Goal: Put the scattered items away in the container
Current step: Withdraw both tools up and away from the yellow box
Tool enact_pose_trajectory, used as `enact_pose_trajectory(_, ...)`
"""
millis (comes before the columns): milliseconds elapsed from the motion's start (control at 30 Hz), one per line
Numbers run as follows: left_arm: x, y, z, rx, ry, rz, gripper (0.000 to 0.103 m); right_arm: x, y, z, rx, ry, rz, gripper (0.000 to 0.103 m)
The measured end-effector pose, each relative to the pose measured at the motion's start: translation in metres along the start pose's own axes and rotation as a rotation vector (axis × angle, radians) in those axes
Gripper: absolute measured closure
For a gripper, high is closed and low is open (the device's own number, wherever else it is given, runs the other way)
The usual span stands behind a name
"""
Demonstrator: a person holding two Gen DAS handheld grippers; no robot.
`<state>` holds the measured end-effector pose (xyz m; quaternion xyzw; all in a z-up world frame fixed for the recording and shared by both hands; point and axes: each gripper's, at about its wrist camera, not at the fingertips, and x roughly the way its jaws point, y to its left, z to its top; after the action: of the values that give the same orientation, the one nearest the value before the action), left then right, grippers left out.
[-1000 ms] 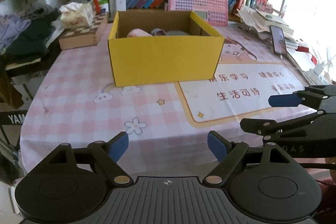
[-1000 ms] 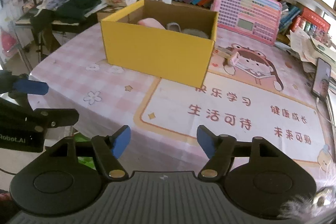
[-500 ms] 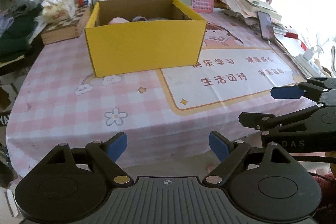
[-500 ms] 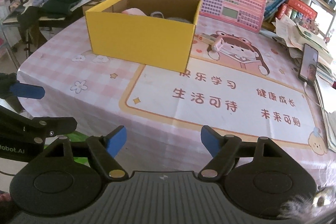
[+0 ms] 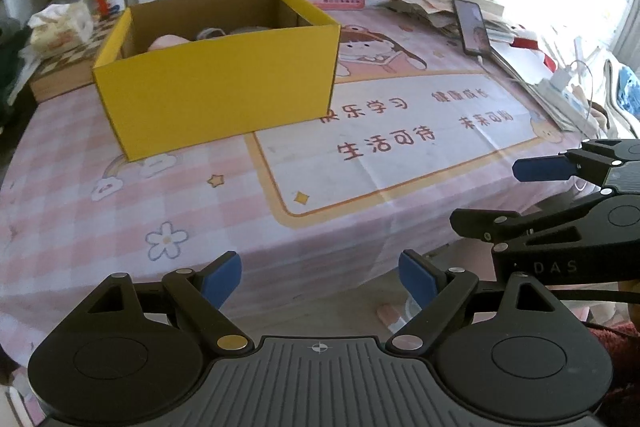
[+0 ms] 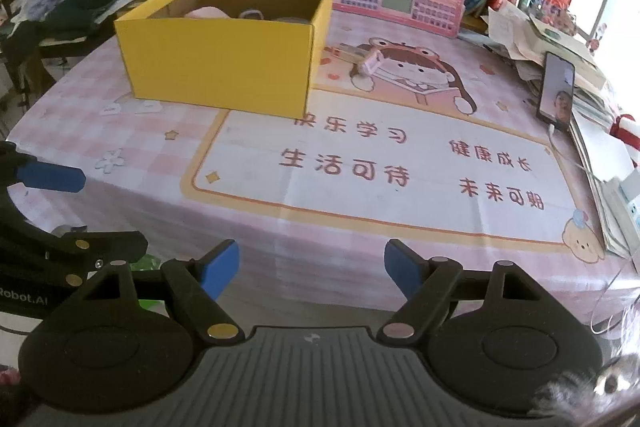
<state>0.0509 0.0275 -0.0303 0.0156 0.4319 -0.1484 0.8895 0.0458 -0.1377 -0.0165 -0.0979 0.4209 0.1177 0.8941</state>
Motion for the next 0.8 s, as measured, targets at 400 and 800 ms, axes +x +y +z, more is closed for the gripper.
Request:
enact_pose_trajectory(400,0.027,-0.022,0.025,0.007,0.023,-0.012,0.015,0.016,-0.038,0.005,0.015,0.024,-0.003,0.023)
enact_pose_trajectory(800,0.069,-0.060,0.061,0.021,0.059,-0.017,0.015,0.044,-0.093,0.027,0.016,0.054,0.013,0.023)
